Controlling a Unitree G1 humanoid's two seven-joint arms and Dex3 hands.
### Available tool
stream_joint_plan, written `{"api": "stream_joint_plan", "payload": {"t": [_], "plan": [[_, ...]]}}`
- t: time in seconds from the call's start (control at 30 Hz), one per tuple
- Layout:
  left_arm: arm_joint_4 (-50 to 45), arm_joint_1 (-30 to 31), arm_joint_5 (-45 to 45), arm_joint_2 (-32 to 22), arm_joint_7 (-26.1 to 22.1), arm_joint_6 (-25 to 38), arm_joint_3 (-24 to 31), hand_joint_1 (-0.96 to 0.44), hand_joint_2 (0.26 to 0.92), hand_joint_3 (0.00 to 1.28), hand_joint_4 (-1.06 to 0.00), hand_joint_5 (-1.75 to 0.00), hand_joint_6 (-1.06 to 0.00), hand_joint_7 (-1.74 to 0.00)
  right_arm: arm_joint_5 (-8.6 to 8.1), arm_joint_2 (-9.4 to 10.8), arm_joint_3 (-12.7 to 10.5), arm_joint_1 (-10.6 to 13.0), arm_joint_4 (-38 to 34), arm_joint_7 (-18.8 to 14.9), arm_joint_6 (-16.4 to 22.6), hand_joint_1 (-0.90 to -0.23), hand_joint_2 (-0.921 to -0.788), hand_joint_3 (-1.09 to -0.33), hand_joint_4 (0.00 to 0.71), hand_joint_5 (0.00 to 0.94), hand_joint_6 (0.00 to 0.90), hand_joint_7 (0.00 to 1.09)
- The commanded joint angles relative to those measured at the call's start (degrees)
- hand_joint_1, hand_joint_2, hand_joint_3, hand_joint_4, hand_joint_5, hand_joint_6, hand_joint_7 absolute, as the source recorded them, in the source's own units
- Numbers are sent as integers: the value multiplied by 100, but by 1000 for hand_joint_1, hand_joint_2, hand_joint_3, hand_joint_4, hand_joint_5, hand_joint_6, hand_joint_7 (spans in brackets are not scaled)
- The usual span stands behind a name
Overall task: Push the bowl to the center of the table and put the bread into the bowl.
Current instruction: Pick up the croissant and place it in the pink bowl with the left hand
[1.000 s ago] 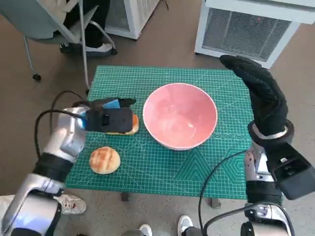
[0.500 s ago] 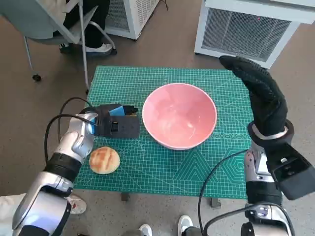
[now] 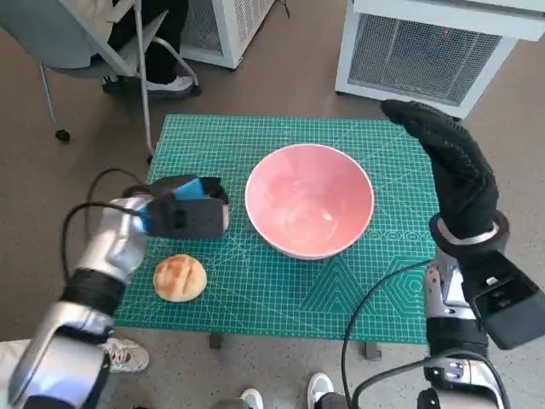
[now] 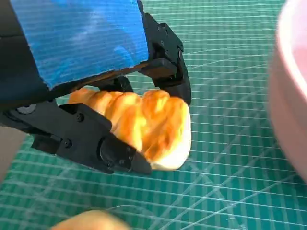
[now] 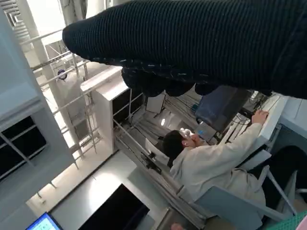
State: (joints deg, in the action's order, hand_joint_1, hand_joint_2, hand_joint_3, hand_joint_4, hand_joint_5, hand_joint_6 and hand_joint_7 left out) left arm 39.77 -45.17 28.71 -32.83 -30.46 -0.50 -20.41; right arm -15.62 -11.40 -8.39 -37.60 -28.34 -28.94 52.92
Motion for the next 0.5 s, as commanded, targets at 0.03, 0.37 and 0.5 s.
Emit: {"api": "stream_joint_plan", "payload": {"t": [0.03, 0.37, 0.5], "plan": [[-792, -42, -249, -293, -100, 137, 429, 1, 921, 102, -658, -1168, -575, -1248, -2, -17, 28, 139, 22, 29, -60, -575, -921, -744, 266, 0, 23, 613], [-2313, 144, -702, -314, 432, 24, 1288, 2, 921, 100, -661, -1147, -578, -1263, -34, -3, 35, 173, 71, 32, -85, -576, -921, -745, 266, 0, 16, 625], [-2967, 126, -749, -160, 631, 32, 1396, 2, 920, 93, -669, -1137, -586, -1256, -85, -5, 36, 189, 111, 12, -116, -574, -921, -746, 266, 0, 13, 630]]}}
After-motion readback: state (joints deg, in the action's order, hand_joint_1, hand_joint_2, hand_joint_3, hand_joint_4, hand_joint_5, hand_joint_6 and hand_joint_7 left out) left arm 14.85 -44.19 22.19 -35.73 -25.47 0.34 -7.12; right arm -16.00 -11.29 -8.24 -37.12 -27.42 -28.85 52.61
